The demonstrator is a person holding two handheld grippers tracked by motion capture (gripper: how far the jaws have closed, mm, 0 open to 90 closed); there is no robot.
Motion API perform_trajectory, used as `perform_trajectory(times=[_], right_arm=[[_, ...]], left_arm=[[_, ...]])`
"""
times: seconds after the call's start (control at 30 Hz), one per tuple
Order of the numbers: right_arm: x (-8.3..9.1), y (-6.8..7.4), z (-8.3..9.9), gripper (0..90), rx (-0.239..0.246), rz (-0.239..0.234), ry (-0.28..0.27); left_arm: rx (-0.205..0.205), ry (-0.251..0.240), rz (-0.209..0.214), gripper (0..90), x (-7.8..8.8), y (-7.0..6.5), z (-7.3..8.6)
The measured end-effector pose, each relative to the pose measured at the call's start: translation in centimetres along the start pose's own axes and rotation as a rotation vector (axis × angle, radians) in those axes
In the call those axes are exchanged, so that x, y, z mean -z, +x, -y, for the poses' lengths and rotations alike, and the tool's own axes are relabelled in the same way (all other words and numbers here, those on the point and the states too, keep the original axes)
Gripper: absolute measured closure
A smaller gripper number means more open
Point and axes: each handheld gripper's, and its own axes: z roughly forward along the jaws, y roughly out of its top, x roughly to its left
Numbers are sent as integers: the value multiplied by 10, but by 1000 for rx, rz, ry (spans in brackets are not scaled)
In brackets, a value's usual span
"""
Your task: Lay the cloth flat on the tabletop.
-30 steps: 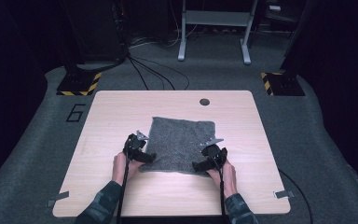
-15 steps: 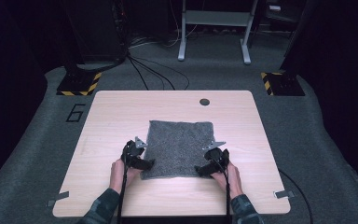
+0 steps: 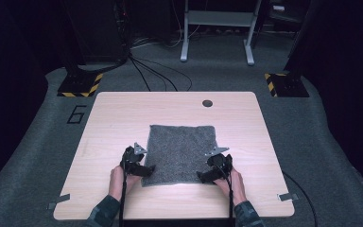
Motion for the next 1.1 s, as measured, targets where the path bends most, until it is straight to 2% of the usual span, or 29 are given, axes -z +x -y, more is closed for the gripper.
perform_trajectory(times=[0.17,0.2,0.23,0.3,0.33,0.47,0.63,0.67,0.7,0.73,0.77,0.9,1.0,1.03,1.07,1.1], right_arm=[[3,6,5,0,7,-7,-5],[4,8,6,0,-7,-6,-3],[4,9,7,0,6,-10,-7],[5,11,8,0,-6,-9,-9],[6,11,8,0,11,-9,-8],[8,15,12,0,16,-13,-7],[12,20,17,1,11,-12,-14],[13,21,18,1,-4,-15,-9],[13,21,18,1,8,-11,-13],[14,23,20,1,-9,-9,-8],[14,22,20,1,8,-10,-14],[17,26,24,1,-10,-3,-14],[18,26,25,1,-7,1,-15],[18,27,25,0,-22,0,-11],[18,26,24,0,-8,1,-12],[18,25,24,0,-4,-9,-17]], left_arm=[[-1,4,4,151,4,-1,4],[-3,7,8,151,5,-1,5],[-4,4,-2,151,5,-2,6],[2,2,3,151,7,-3,8],[6,3,4,152,8,-4,10],[14,2,21,152,12,-7,15],[3,2,28,151,15,-9,18],[4,3,30,151,15,-10,19],[2,5,29,151,15,-10,19],[-6,10,30,151,16,-10,19],[-6,6,27,151,16,-11,19],[-5,7,36,151,16,-12,19],[-19,10,23,150,16,-12,18],[-18,13,23,148,16,-12,18],[-8,17,36,146,16,-11,17],[-2,14,31,134,17,-10,16]])
